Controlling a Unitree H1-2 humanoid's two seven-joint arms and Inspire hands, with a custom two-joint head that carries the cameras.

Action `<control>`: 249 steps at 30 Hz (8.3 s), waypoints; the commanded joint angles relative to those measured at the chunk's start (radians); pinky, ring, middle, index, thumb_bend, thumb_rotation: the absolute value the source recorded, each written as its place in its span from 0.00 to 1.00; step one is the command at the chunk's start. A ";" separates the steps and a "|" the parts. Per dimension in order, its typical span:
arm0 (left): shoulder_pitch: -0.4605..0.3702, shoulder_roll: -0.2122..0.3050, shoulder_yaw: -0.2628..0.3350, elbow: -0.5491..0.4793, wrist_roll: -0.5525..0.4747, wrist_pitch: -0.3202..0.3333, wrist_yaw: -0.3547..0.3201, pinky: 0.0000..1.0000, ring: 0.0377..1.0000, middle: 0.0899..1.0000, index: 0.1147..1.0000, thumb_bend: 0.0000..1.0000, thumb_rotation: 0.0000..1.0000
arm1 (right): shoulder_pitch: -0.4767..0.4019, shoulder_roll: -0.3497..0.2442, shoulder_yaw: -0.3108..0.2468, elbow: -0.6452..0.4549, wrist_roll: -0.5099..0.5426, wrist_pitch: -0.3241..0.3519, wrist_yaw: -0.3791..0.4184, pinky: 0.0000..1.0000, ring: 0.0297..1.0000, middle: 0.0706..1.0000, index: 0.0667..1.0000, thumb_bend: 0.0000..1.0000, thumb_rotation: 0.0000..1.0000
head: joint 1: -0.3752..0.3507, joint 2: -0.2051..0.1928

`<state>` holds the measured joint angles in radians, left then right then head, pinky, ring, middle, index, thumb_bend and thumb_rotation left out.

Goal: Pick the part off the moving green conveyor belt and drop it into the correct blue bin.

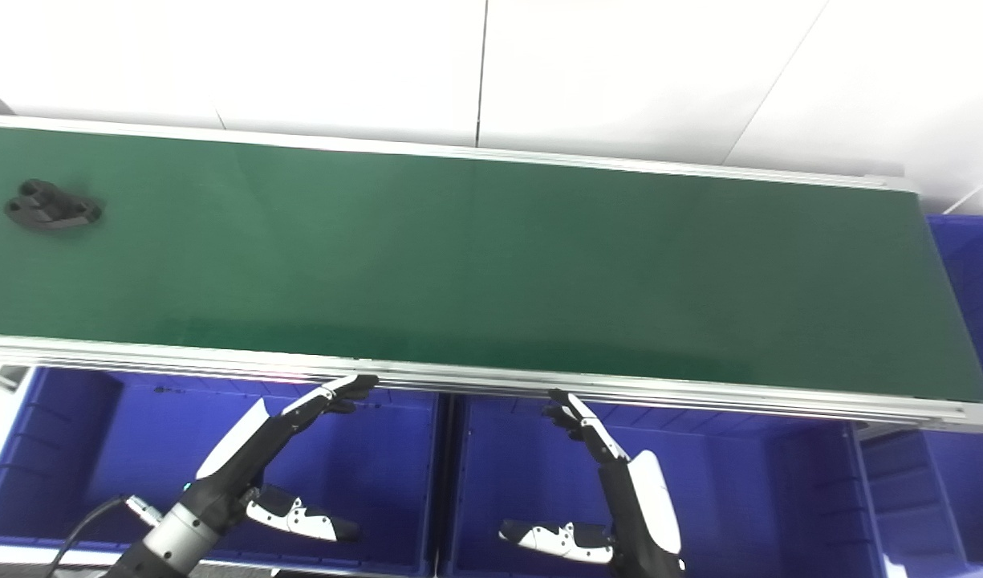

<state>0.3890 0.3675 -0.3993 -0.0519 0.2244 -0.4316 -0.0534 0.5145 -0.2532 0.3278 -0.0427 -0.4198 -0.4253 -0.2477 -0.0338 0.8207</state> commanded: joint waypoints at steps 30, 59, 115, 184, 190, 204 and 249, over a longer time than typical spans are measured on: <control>0.005 -0.008 0.021 -0.005 -0.056 -0.038 -0.015 0.79 0.86 0.89 0.87 0.84 0.26 | -0.007 -0.015 0.017 -0.006 0.002 -0.044 -0.038 0.74 0.77 0.79 0.87 0.89 0.46 | 0.003 -0.004; 0.002 -0.023 0.024 0.017 -0.078 -0.038 -0.013 0.78 0.86 0.88 0.86 0.84 0.27 | -0.009 -0.022 0.025 0.006 0.007 -0.044 -0.043 0.74 0.78 0.80 0.87 0.89 0.45 | 0.018 -0.023; 0.008 -0.024 0.020 0.010 -0.068 -0.038 -0.005 0.80 0.86 0.88 0.86 0.85 0.27 | 0.000 -0.030 0.021 0.011 0.007 -0.044 -0.051 0.76 0.79 0.80 0.87 0.89 0.45 | 0.029 -0.023; -0.062 0.002 -0.155 0.130 -0.023 -0.038 0.184 0.72 0.79 0.81 0.77 0.87 0.23 | -0.110 -0.257 0.341 -0.029 0.036 -0.045 -0.525 0.84 0.79 0.80 0.87 0.85 0.35 | 0.278 -0.274; -0.064 0.004 -0.155 0.131 -0.034 -0.038 0.184 0.73 0.79 0.82 0.78 0.87 0.23 | -0.122 -0.272 0.281 -0.144 0.043 -0.045 -0.509 0.86 0.77 0.75 0.85 0.86 0.33 | 0.224 -0.251; -0.046 0.024 -0.122 0.079 -0.060 -0.038 0.164 0.76 0.82 0.84 0.81 0.89 0.23 | -0.147 -0.135 0.002 -0.336 0.062 0.011 -0.178 0.80 0.79 0.80 0.84 0.86 0.46 | 0.045 -0.128; -0.054 0.018 0.043 0.035 -0.143 -0.038 -0.072 0.78 0.82 0.83 0.81 0.89 0.29 | -0.722 0.080 -0.104 -0.091 -0.200 0.548 0.396 0.64 0.72 0.75 0.82 0.88 0.37 | -0.144 0.010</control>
<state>0.3396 0.3788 -0.3607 -0.0053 0.0856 -0.4332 -0.1256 -0.1639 -0.1781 0.2223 -0.1303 -0.6139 0.1164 0.1514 -0.1749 0.8345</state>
